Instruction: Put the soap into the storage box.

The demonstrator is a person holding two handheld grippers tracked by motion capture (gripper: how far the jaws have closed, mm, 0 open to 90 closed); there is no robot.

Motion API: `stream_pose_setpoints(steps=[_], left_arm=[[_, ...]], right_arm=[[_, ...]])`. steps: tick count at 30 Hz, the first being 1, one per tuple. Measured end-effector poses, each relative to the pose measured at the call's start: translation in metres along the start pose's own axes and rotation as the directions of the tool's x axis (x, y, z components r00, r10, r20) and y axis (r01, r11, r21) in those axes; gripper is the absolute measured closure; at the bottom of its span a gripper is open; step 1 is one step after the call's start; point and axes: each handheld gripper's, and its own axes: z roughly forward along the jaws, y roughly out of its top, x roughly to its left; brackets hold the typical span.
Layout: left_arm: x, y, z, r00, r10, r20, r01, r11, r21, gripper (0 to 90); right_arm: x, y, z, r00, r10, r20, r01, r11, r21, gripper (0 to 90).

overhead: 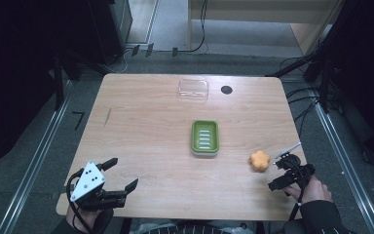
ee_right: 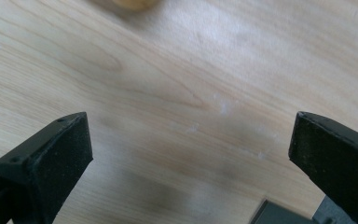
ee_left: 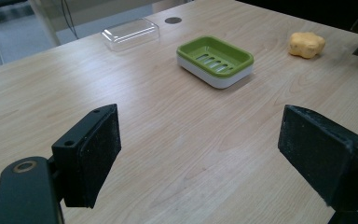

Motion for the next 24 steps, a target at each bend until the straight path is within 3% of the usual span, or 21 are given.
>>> stream_pose_setpoints(steps=[24], left_arm=[[0.001, -0.002, -0.003, 1.0000, -0.005, -0.008, 0.005, 1.0000, -0.005, 13.6]], right_arm=[[0.012, 0.024, -0.012, 0.9977, -0.067, -0.007, 0.066, 0.993, -0.094, 0.0]])
